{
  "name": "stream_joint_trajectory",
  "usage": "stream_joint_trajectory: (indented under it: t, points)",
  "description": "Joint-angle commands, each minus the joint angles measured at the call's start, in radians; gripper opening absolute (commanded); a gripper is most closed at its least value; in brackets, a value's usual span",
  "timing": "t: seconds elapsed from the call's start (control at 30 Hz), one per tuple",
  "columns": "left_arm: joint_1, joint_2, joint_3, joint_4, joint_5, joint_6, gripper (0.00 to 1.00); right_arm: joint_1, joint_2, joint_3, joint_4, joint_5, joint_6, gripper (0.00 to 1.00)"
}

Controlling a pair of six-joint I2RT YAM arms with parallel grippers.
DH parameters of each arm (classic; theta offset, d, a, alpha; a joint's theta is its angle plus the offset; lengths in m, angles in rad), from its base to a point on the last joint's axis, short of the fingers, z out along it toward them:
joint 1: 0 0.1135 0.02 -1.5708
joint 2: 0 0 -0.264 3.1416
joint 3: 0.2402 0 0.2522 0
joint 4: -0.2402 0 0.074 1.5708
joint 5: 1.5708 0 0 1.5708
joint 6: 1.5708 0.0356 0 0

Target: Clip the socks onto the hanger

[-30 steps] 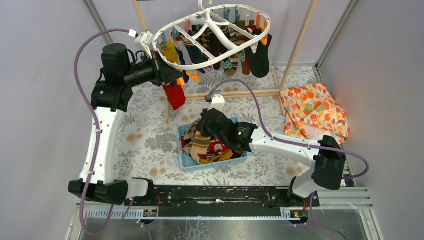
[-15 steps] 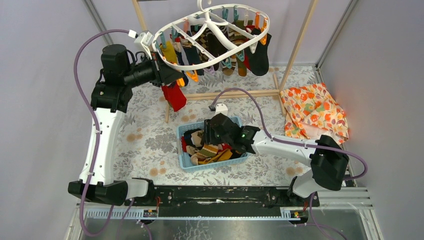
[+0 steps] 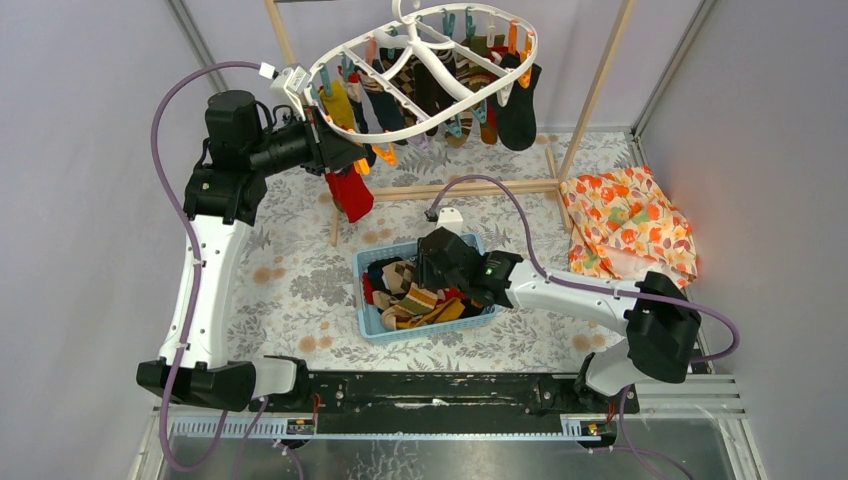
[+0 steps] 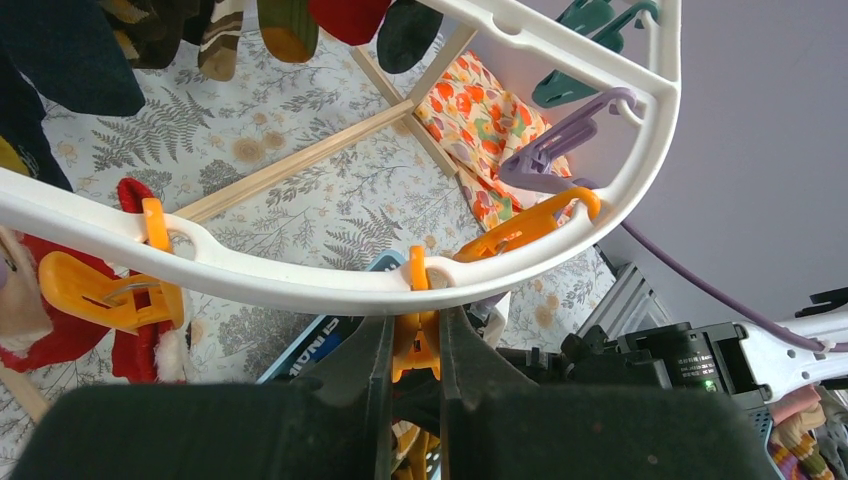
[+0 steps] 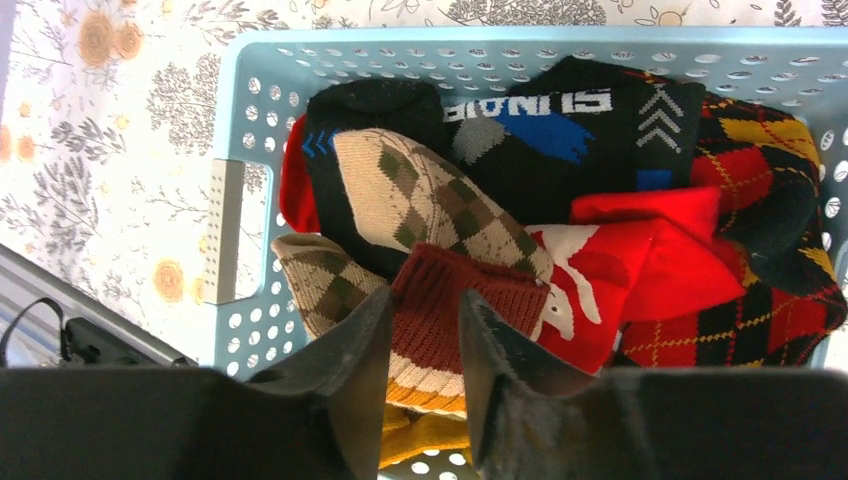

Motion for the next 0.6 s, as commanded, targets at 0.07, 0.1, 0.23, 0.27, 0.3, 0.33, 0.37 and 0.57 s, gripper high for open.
stream_joint_trajectory:
  t: [0.07, 0.1, 0.23, 0.27, 0.3, 0.33, 0.37, 0.57]
  points:
    - [0.001, -0.014, -0.008, 0.023, 0.014, 0.01, 0.05, 0.029, -0.027, 0.057, -0.051, 0.078, 0.042, 0.23]
    - [0.001, -0.015, -0.008, 0.023, 0.014, 0.011, 0.05, 0.03, -0.029, 0.058, -0.053, 0.079, 0.047, 0.21]
    - [0.002, -0.016, -0.01, 0.024, 0.015, 0.01, 0.05, 0.031, -0.041, 0.062, -0.065, 0.079, 0.055, 0.08]
    - [0.001, -0.017, -0.009, 0.023, 0.015, 0.009, 0.05, 0.031, -0.046, 0.063, -0.064, 0.08, 0.056, 0.04]
    - [0.001, -0.016, -0.01, 0.022, 0.016, 0.009, 0.05, 0.031, -0.053, 0.064, -0.06, 0.08, 0.053, 0.0]
    - [0.001, -0.016, -0.01, 0.022, 0.016, 0.009, 0.05, 0.031, -0.063, 0.066, -0.056, 0.079, 0.049, 0.0]
    - [0.001, -0.017, -0.009, 0.023, 0.016, 0.009, 0.05, 0.031, -0.078, 0.066, -0.044, 0.078, 0.042, 0.0]
    - [0.001, -0.015, -0.005, 0.023, 0.02, 0.005, 0.05, 0.029, -0.222, 0.073, 0.056, 0.044, -0.026, 0.0]
